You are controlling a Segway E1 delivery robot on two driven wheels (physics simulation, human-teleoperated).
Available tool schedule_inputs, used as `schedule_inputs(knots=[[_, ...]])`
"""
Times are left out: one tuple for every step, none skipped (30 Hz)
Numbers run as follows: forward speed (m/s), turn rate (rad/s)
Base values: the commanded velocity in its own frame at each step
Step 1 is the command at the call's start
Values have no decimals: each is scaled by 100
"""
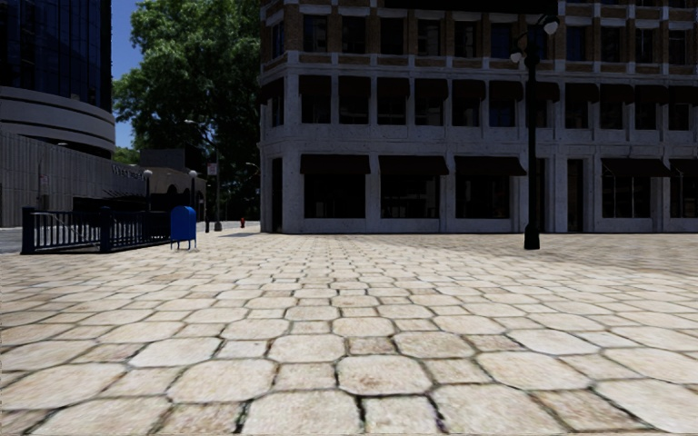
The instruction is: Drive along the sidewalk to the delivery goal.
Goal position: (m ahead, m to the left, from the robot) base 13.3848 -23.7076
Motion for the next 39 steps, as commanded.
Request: schedule_inputs(knots=[[155, 0], [155, 0], [155, 0], [155, 0], [155, 0], [155, 0], [155, 0], [156, 0], [156, 0], [156, 0], [156, 0], [156, 0], [156, 0], [156, 0], [156, 0], [156, 0], [156, 0], [156, -1], [156, -20], [156, -30], [156, -35], [156, -36], [156, -36], [156, -36], [156, -37], [156, -38], [156, -39], [156, -39], [156, -40], [156, -43], [156, -45], [156, -45], [156, -46], [156, -46], [156, -46], [156, -46], [156, -46], [156, -46], [156, -46]])
